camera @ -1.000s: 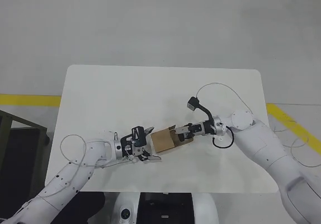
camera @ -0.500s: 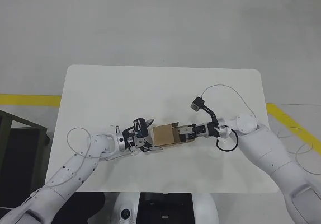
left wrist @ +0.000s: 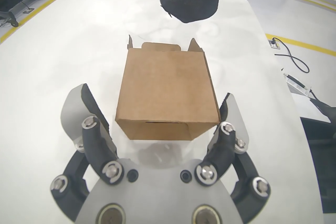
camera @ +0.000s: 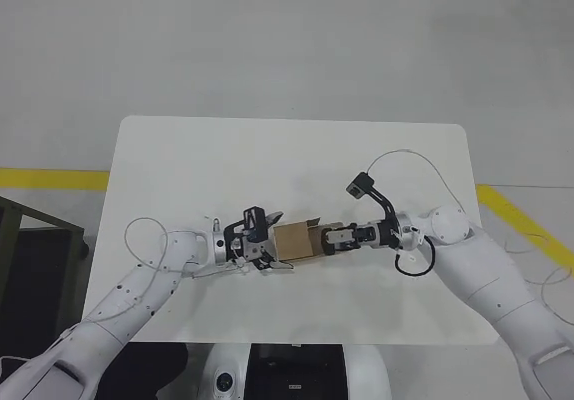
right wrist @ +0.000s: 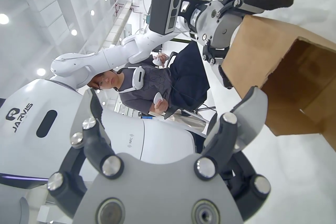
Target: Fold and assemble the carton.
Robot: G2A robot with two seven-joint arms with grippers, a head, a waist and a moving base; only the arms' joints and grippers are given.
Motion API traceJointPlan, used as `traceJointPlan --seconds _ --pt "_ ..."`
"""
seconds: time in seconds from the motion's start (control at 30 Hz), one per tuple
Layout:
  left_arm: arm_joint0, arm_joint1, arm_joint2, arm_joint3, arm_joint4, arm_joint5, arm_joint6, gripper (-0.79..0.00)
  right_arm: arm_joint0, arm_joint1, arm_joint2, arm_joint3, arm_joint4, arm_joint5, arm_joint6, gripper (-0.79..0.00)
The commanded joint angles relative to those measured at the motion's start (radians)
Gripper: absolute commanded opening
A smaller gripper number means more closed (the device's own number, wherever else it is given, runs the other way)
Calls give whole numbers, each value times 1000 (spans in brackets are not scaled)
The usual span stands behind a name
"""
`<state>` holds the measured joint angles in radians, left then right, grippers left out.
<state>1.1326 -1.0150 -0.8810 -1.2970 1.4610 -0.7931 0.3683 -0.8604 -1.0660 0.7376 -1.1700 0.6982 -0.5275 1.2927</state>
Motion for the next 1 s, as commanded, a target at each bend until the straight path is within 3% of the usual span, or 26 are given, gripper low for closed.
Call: traceJointPlan --seconds 0.0,0.5,0.7,0.77,0.93,0.97 --pt "-6 -4 8 10 -3 1 -1 0 -8 5 11 -5 -3 3 3 0" --pt "-19 -19 19 41 -10 2 12 0 -89 47 93 -87 -42 42 42 0" --pt "-13 -19 15 40 -7 1 10 -40 -117 57 114 -107 -45 56 56 0" --pt "-11 -20 13 39 -11 0 8 -89 -126 61 120 -108 -46 62 62 0" --pt "-7 -20 7 36 -14 0 3 -89 -142 65 125 -83 -66 79 78 0" --pt "-6 -20 7 37 -15 -1 2 -86 -143 65 123 -70 -80 83 81 -114"
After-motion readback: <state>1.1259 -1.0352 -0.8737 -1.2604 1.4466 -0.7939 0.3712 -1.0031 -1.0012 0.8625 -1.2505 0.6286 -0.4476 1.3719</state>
